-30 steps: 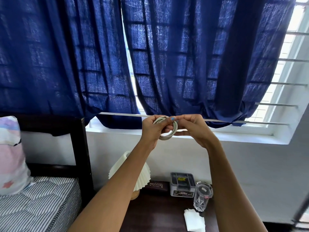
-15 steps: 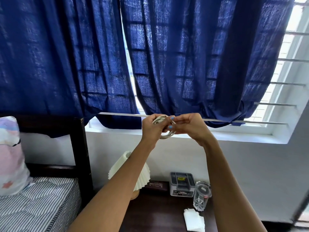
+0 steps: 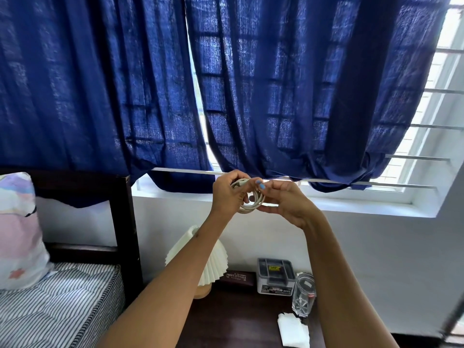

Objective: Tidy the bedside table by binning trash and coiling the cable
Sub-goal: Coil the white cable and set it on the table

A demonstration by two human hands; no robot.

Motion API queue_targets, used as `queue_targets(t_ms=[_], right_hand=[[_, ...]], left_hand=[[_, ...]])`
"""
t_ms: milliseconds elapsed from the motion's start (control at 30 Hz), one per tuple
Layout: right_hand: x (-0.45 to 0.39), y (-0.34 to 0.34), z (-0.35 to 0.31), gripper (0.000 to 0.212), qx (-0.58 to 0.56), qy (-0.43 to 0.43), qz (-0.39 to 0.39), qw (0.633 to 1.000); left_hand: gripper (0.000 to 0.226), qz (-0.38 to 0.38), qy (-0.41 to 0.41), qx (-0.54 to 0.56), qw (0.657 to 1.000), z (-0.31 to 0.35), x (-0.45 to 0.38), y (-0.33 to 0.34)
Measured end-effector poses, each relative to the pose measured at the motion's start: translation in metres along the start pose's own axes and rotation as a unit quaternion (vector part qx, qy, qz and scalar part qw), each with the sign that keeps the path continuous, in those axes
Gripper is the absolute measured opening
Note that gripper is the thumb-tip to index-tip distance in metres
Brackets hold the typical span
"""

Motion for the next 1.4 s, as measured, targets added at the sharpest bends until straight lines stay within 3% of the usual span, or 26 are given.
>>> queue_targets(t_ms=[433, 600, 700, 933, 1133, 1267, 1400], right_hand=[[-0.001, 0.002, 0.007, 0.019, -0.023, 0.029, -0.010, 0.999], [-0.002, -0.005, 0.005, 0.009, -0.020, 0.015, 0.036, 0.999], [-0.003, -0.013, 0.003, 0.008, -0.010, 0.002, 0.071, 0.997], [-0.002, -0.012, 0.005, 0.017, 0.000, 0.008, 0.065, 0.998], [-0.001, -0.008, 0.005, 0.013, 0.066, -0.019, 0.085, 0.994], [0.001, -0.004, 0.001, 0.030, 0.120, -0.031, 0.078, 0.989], [-0.001, -0.006, -0.005, 0.029, 0.171, -0.035, 0.097, 0.980]], left_hand=[[0.024, -0.025, -0.034, 0.020, 0.999, -0.015, 0.001, 0.005], [0.011, -0.070, -0.094, 0.089, 0.989, -0.022, 0.004, 0.007], [0.009, -0.054, -0.139, 0.137, 0.979, -0.028, 0.006, 0.006], [0.013, -0.059, -0.196, 0.208, 0.957, -0.032, 0.008, 0.009], [0.012, -0.061, -0.181, 0.183, 0.964, -0.037, 0.009, 0.008], [0.024, -0.073, -0.181, 0.168, 0.966, -0.039, 0.010, 0.008], [0.023, -0.106, -0.204, 0.167, 0.959, -0.041, 0.013, 0.006]])
Point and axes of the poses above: each hand's wrist, its own x-axis away from the middle knuckle, its own y-axis out of the palm, z = x × y, the point moved 4 cm from there along -x, towards the middle knuckle, and after that the axes turned 7 degrees about -x, right-handed, at the moved point
